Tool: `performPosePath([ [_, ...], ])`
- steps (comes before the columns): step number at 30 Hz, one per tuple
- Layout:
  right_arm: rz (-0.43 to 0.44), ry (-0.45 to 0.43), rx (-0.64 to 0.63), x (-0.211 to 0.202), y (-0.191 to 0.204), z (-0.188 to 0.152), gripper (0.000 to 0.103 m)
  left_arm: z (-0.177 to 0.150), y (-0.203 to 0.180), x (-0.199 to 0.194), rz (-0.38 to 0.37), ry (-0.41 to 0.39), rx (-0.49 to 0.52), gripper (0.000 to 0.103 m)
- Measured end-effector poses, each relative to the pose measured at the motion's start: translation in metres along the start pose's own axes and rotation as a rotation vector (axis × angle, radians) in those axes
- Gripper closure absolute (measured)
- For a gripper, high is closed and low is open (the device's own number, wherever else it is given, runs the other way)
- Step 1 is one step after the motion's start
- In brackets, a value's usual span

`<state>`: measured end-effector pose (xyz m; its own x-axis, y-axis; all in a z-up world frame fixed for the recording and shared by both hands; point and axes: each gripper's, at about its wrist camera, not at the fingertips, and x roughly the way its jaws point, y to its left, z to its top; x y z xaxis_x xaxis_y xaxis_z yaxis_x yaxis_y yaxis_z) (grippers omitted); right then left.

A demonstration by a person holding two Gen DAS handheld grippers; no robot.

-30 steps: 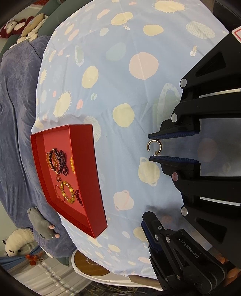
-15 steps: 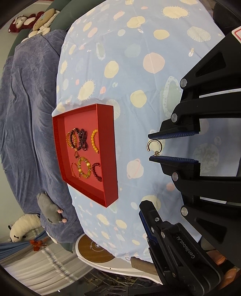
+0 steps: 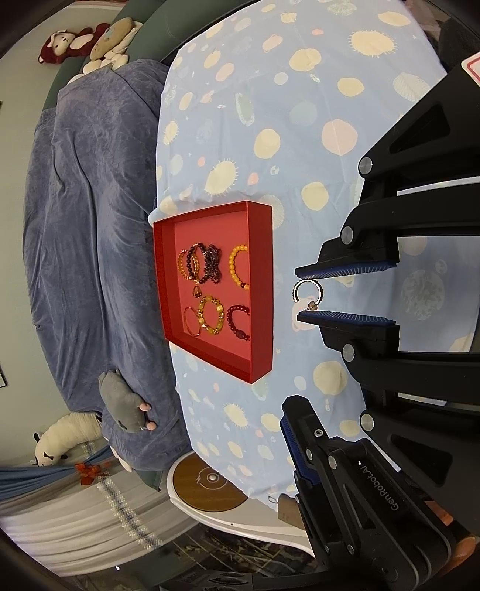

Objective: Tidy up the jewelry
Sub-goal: 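Carry the earring with the right tool over the red box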

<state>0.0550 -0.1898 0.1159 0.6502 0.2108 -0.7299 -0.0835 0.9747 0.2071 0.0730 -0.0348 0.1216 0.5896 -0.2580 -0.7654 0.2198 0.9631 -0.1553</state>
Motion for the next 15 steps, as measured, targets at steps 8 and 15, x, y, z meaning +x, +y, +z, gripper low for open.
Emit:
performPosePath([
  [8,0.004,-0.051,-0.007,-0.002,0.001,0.033,0.086,0.025,-0.005,0.001,0.017,-0.024,0.031,0.086],
  [15,0.005,-0.074,-0.014,0.013,0.0,0.064,0.086,0.059,-0.01,0.014,0.034,-0.046,0.06,0.086],
])
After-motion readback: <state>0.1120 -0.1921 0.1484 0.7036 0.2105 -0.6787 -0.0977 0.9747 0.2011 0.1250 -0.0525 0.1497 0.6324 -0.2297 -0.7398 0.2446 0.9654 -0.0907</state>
